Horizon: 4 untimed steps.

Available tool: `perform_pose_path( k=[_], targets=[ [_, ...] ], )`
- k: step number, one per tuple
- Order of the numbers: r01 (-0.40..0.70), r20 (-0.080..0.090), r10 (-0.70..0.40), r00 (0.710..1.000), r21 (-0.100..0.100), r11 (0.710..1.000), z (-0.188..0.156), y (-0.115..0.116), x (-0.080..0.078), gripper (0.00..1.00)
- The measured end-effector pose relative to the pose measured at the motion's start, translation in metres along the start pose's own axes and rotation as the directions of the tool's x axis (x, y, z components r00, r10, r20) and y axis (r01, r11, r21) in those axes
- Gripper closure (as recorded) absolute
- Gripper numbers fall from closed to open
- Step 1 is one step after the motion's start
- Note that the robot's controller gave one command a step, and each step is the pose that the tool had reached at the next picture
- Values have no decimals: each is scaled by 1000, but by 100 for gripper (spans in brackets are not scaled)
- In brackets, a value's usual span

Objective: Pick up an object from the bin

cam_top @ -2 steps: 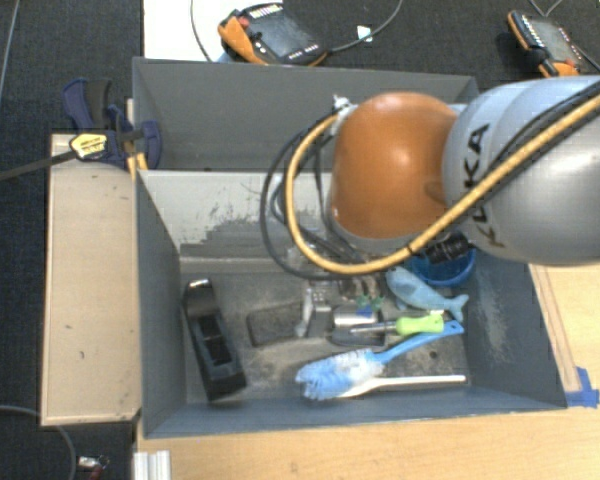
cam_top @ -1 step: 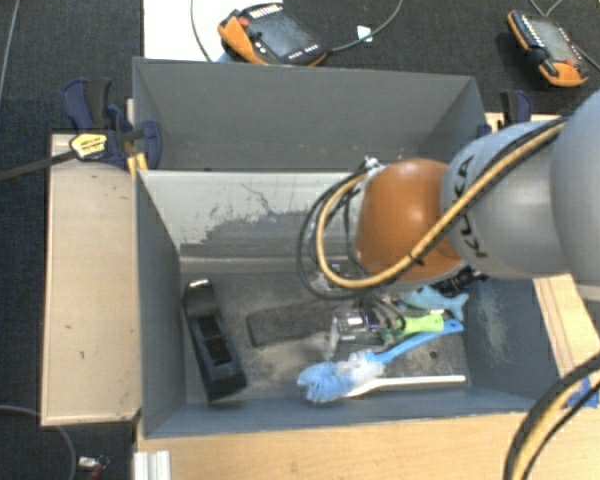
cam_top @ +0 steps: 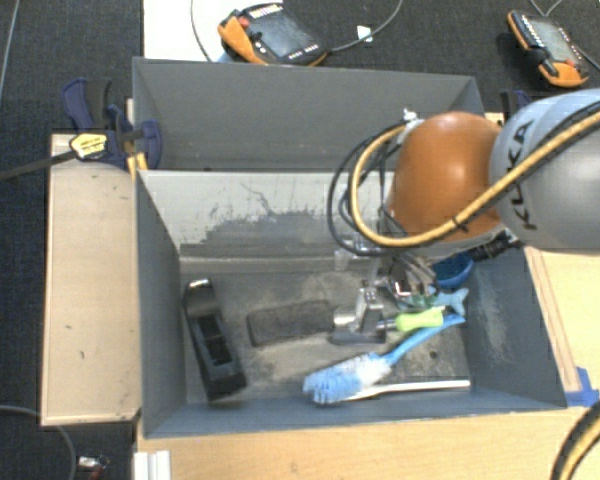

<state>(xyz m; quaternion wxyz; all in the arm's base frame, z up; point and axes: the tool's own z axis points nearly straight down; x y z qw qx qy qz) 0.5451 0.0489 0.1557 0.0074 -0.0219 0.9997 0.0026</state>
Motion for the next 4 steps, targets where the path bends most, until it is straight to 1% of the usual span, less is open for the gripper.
perform_pose_path(
  k=[1, 2, 3, 4],
  targets=[
    [221, -11, -221, 975, 0, 975, 58, -1, -8, 0],
    [27, 8, -27, 1000, 3, 1000, 85, -80, 4, 0],
    [393, -4, -393, 920, -3, 920, 85, 3, -43, 100],
    [392, -4, -392, 920, -3, 920, 85, 3, -43, 100]
  ],
)
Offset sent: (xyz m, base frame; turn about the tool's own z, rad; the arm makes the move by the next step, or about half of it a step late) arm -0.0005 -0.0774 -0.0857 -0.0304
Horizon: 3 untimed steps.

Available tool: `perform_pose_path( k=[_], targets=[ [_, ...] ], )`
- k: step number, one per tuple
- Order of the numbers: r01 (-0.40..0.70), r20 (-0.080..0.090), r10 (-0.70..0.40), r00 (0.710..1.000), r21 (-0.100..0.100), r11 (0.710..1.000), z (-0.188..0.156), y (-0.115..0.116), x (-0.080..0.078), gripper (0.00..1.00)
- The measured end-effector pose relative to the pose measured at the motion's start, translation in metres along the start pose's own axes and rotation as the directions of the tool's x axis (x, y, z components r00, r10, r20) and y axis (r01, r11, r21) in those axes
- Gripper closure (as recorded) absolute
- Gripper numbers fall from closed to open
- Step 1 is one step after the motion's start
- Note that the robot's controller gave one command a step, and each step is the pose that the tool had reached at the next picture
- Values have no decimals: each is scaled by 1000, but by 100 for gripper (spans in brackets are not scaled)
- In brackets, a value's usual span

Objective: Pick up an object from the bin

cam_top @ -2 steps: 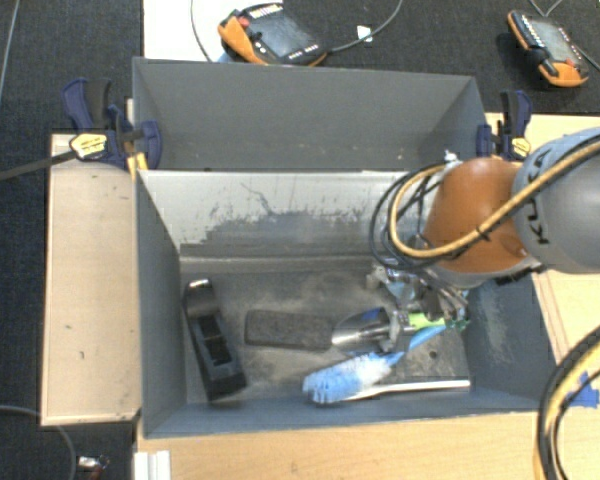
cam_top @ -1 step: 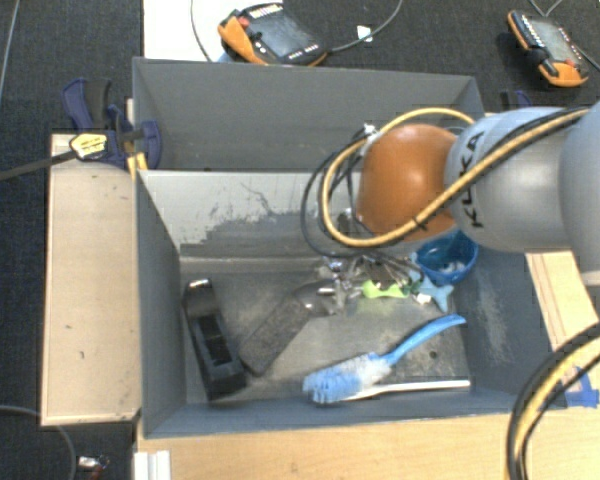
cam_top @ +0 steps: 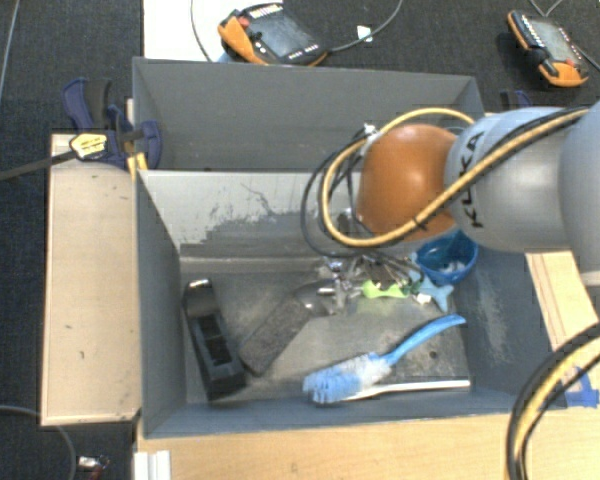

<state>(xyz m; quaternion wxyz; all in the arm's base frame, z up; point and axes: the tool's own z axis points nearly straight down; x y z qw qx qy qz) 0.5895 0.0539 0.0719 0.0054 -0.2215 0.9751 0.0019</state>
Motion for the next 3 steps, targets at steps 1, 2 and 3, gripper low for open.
perform_pose_path(
  k=[1, 2, 3],
  targets=[
    [-1, -10, 0, 1000, -4, 1000, -13, 1, 3, 100],
    [-2, 0, 2, 1000, 0, 1000, -48, 0, 0, 100],
    [-5, -3, 5, 1000, -1, 1000, -64, 1, 1, 100]
  ],
)
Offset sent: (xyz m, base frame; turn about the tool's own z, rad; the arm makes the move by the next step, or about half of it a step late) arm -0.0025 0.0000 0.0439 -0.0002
